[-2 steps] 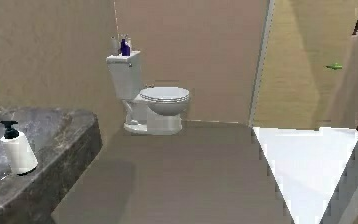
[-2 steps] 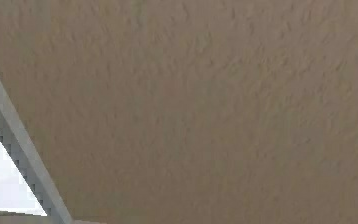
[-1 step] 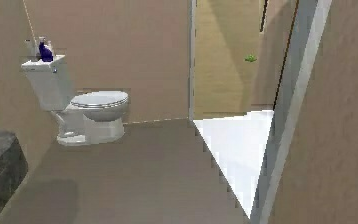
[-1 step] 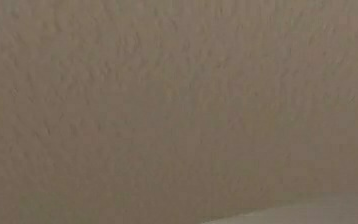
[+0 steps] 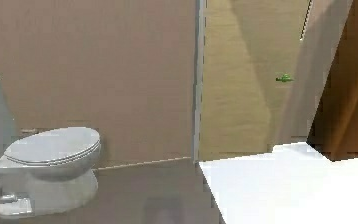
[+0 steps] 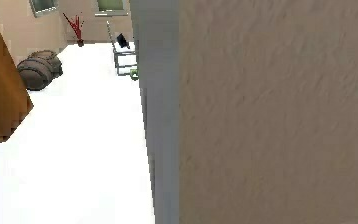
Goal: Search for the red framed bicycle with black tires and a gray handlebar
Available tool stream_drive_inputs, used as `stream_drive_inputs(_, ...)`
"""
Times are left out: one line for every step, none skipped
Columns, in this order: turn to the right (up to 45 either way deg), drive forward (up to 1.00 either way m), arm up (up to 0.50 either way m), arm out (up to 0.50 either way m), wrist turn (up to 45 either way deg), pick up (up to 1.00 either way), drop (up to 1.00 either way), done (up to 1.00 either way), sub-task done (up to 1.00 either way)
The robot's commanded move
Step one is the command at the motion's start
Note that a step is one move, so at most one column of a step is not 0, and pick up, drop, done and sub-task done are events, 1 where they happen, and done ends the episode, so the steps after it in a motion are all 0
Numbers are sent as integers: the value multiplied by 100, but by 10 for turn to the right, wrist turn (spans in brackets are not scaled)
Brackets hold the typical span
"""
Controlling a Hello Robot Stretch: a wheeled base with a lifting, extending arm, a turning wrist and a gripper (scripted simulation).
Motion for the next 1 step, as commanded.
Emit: stream_drive_inputs(0, 20, 0, 0, 0, 0, 0, 0, 0)
